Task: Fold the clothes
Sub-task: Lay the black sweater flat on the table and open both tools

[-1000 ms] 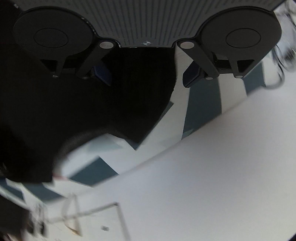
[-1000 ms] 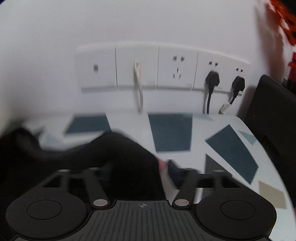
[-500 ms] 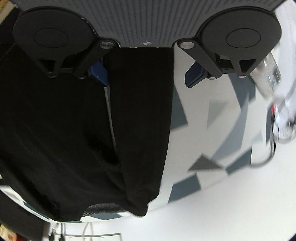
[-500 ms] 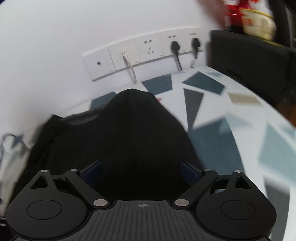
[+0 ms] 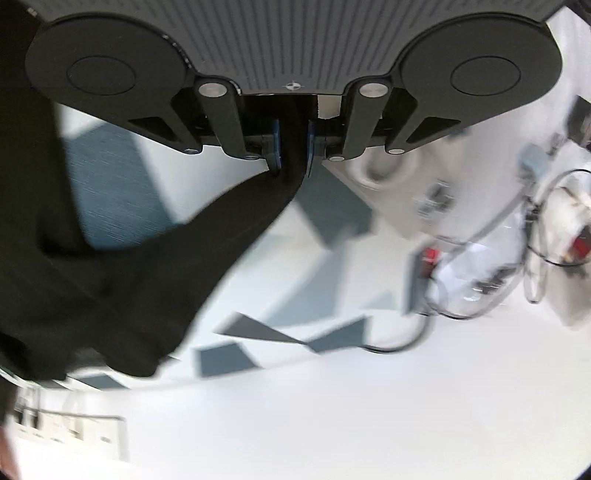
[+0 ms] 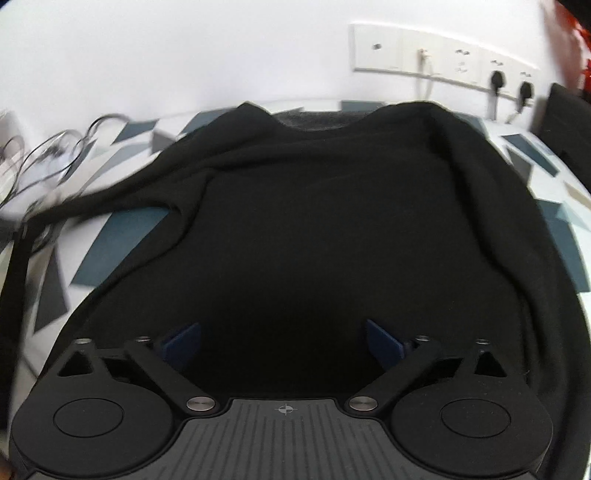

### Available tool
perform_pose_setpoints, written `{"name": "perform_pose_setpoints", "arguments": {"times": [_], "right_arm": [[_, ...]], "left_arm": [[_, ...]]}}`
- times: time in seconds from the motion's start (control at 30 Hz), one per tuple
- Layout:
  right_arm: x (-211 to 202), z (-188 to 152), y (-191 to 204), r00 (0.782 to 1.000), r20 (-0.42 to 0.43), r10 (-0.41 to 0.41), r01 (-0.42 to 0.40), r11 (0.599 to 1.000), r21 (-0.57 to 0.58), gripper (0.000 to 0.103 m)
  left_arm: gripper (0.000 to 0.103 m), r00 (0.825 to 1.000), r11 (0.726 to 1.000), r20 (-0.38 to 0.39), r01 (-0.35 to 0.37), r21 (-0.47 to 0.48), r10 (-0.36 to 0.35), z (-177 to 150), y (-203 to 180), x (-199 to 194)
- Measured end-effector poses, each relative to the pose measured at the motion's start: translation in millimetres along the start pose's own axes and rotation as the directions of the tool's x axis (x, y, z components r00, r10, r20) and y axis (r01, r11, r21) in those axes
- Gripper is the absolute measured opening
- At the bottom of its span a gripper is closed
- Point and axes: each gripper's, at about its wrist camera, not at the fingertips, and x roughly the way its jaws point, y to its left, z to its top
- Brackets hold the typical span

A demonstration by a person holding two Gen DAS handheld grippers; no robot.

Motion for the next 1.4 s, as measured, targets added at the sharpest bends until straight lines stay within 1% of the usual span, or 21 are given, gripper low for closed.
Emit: {"name": "perform_pose_setpoints", "arguments": {"times": [0.07,0.13,0.17,0.2,0.27,0.37,0.47,0.53,0.63,0.7,0.8,0.87,0.93,1.0,1.03,1.1,1.2,1.23,1.27,1.33,1.4], "right_arm": [[-6.7,-8.7,7.5,1.0,0.019,0.003,-0.003,0.999,-0.034,0.068],[-14.8,-12.6,9.2,0.999,0.025,0.027,-0.026,0.999,-0.023,0.055],[-18.3,-12.9,7.6,0.998,0.018,0.06,-0.06,0.998,0.002,0.054],[-21.9,-12.8,3.7,0.996,0.011,0.093,-0.093,0.995,0.04,0.054],[-30.0,-13.9,-6.4,0.99,0.006,0.144,-0.144,0.98,0.136,0.054],[-48.8,-21.3,-31.0,0.994,0.057,0.096,-0.109,0.947,0.303,0.056],[-67.9,-32.4,-68.8,0.996,0.084,-0.021,-0.018,0.9,0.436,0.056],[-76.6,-40.4,-92.9,0.995,0.067,-0.08,0.037,0.873,0.486,0.05],[-84.1,-46.9,-121.5,0.995,0.066,-0.079,0.032,0.848,0.53,0.047],[-83.9,-44.7,-135.4,0.991,0.053,-0.123,0.072,0.822,0.565,0.052],[-86.8,-42.8,-162.9,0.974,0.029,-0.224,0.148,0.733,0.664,0.053],[-91.4,-44.2,-182.5,0.969,0.027,-0.245,0.152,0.681,0.716,0.052],[-96.0,-39.7,-188.1,0.959,-0.017,-0.284,0.219,0.7,0.679,0.052],[-98.5,-36.3,-180.8,0.961,-0.043,-0.274,0.243,0.756,0.608,0.062],[-97.7,-35.9,-175.7,0.96,-0.061,-0.272,0.258,0.783,0.566,0.075],[-91.8,-38.2,-164.6,0.949,-0.11,-0.296,0.312,0.824,0.473,0.08],[-84.9,-42.0,-151.6,0.931,-0.158,-0.329,0.365,0.859,0.358,0.069],[-86.6,-43.7,-154.7,0.938,-0.135,-0.321,0.348,0.85,0.396,0.057],[-87.9,-44.0,-158.9,0.943,-0.12,-0.311,0.332,0.847,0.415,0.034],[-89.7,-40.1,-173.0,0.953,-0.119,-0.278,0.302,0.857,0.418,0.008],[-86.7,-34.0,-200.0,0.969,-0.12,-0.214,0.246,0.832,0.498,0.007]], "left_arm": [[0.015,0.998,0.999,0.037,-0.041,0.003,0.041,10.3,7.0,1.0],[0.025,0.998,0.998,0.039,-0.055,-0.024,0.056,21.9,11.0,-1.6],[0.042,0.999,0.998,0.025,-0.045,-0.044,0.046,27.1,10.7,-3.8],[0.064,1.0,0.998,0.022,-0.003,-0.056,0.004,30.2,9.2,-8.6],[0.075,0.988,0.987,0.038,0.149,-0.055,-0.147,31.1,2.3,-23.7],[0.076,0.926,0.926,0.0,0.377,-0.016,-0.377,23.0,-24.2,-45.2],[0.076,0.864,0.863,-0.064,0.503,0.047,-0.5,8.6,-62.2,-57.2],[0.076,0.868,0.86,-0.094,0.496,0.118,-0.488,-3.1,-88.3,-58.9],[0.076,0.901,0.882,-0.109,0.434,0.186,-0.42,-16.9,-112.4,-56.1],[0.076,0.896,0.883,-0.116,0.442,0.158,-0.428,-22.5,-115.4,-53.2],[0.076,0.883,0.879,-0.124,0.465,0.1,-0.453,-23.6,-111.0,-47.2],[0.076,0.885,0.883,-0.125,0.461,0.09,-0.449,-23.8,-110.8,-48.2],[0.076,0.888,0.888,-0.126,0.454,0.079,-0.442,-24.7,-111.2,-50.5],[0.076,0.892,0.891,-0.12,0.447,0.076,-0.436,-26.2,-113.1,-52.0],[0.076,0.894,0.894,-0.115,0.443,0.075,-0.433,-27.0,-114.4,-52.4],[0.078,0.899,0.899,-0.108,0.433,0.068,-0.425,-28.6,-118.0,-54.9],[0.086,0.901,0.905,-0.129,0.423,0.051,-0.414,-23.8,-124.1,-53.2],[0.086,0.902,0.907,-0.139,0.419,0.05,-0.409,-21.6,-126.3,-52.3],[0.087,0.903,0.909,-0.147,0.413,0.048,-0.403,-19.3,-128.3,-51.4],[0.089,0.906,0.914,-0.157,0.404,0.044,-0.393,-15.8,-131.2,-49.9],[0.089,0.91,0.92,-0.157,0.392,0.026,-0.383,-14.1,-132.8,-48.8]]}}
